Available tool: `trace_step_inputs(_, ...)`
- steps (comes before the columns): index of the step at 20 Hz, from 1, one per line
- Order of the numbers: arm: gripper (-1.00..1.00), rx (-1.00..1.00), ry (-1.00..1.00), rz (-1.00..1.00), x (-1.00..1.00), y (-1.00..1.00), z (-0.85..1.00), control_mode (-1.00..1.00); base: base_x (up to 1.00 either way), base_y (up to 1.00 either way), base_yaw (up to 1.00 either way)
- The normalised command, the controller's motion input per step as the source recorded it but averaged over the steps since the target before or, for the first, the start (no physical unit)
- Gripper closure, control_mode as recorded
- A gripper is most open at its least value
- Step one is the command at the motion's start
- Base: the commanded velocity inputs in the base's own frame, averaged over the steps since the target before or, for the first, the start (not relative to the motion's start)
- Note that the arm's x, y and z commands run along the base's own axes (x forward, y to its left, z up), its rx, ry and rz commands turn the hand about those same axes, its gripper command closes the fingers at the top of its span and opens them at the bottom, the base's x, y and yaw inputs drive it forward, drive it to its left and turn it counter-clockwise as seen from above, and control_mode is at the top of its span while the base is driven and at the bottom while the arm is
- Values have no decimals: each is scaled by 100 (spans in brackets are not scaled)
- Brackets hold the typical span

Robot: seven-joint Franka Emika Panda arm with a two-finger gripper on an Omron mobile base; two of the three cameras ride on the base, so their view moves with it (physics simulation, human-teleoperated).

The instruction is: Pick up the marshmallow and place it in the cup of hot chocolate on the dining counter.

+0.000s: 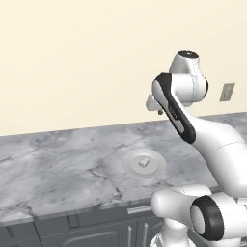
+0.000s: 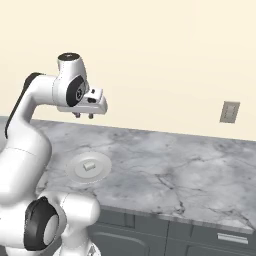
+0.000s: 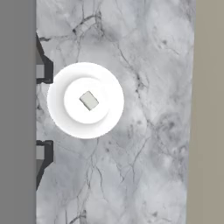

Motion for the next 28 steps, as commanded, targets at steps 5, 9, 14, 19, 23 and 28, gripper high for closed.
trace_step_inputs(5,-100,13,-1,0,-67,26,-12,-100,0,0,0)
trace_step_inputs(9,-100,10,2,-11,-65,36,-43,-100,0,0,0)
trace_step_inputs(14,-100,-5,15,-30,-14,38,-44,-100,0,0,0)
trace_step_inputs(19,-100,-2,19,-26,0,13,-46,-100,0,0,0)
trace_step_inputs(23,-100,-3,19,-22,0,0,-46,-100,0,0,0)
trace_step_inputs(28,-100,0,14,-11,6,0,-50,-100,0,0,0)
